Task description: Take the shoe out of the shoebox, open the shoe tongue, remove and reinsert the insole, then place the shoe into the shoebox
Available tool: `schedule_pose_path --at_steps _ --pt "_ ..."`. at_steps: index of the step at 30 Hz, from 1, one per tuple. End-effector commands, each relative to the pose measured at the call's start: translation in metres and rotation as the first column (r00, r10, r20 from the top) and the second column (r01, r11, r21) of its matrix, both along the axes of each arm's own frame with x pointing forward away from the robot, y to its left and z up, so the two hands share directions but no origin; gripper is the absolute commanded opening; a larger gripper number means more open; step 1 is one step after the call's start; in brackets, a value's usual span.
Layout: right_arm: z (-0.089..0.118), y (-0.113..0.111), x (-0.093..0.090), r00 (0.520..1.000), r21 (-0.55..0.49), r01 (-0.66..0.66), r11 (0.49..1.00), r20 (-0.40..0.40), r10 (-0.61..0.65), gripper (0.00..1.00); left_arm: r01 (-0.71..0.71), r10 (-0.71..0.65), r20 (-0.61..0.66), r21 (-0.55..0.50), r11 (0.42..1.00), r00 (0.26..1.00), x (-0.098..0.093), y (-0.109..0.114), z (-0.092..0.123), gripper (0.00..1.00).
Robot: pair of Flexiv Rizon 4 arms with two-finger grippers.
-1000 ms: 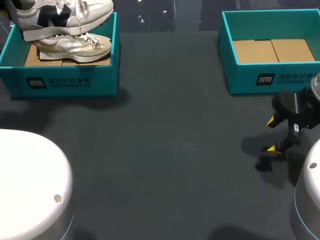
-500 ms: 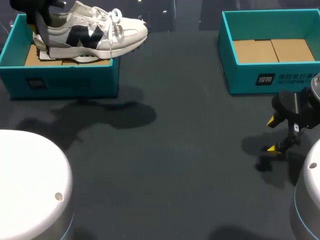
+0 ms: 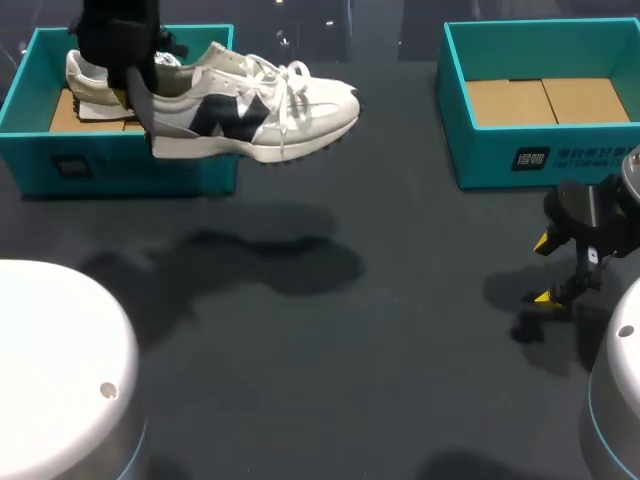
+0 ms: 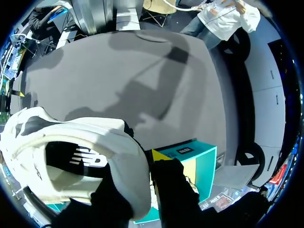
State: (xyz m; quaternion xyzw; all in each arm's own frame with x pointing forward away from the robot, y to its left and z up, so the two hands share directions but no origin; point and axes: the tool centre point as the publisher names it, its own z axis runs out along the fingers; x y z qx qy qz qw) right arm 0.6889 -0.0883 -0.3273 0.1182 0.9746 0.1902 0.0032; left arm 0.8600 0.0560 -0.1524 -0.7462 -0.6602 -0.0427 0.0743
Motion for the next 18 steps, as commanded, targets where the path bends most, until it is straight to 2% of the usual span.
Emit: schedule_pose_path --at_steps 1,9,18 --pt "0.000 0.000 -0.002 1.000 -0.002 0.001 1.000 0.003 -0.001 1.00 0.000 0.000 0.043 0.005 1.000 0.999 -0.019 -0.023 -0.008 0.00" --pt "0.000 0.000 -0.002 1.000 -0.002 0.001 1.000 0.003 -0.001 1.00 -0.014 0.014 0.041 0.002 1.000 0.999 -0.049 -0.068 -0.024 0.00" --pt "0.000 0.000 -0.002 1.000 -0.002 0.001 1.000 0.003 -0.001 1.00 -0.040 0.039 0.066 0.003 0.999 0.997 -0.078 -0.109 -0.054 0.00"
